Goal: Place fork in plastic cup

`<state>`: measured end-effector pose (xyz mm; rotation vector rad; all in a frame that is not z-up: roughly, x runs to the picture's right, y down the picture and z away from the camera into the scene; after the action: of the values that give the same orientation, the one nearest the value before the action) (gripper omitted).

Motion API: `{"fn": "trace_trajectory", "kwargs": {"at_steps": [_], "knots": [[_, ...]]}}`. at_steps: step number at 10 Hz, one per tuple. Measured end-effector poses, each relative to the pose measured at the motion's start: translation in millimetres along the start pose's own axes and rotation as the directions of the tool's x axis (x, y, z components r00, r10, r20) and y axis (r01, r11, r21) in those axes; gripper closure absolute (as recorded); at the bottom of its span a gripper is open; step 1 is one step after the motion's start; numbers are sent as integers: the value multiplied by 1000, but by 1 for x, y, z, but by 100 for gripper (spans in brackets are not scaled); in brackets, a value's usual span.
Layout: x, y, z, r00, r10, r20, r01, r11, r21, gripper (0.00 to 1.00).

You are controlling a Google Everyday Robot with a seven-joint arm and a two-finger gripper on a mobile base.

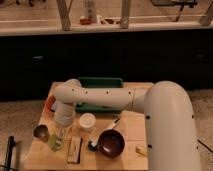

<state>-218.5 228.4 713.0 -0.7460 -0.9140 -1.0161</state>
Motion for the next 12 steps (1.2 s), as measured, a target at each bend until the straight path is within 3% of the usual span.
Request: {"fn": "trace_trajectory", "kwargs": {"at_steps": [3,12], "knots": [[-2,1,0,1000,-3,-5,3,1000,-10,100],[-25,-24,1,997,-70,-29,68,996,-57,100]]}}
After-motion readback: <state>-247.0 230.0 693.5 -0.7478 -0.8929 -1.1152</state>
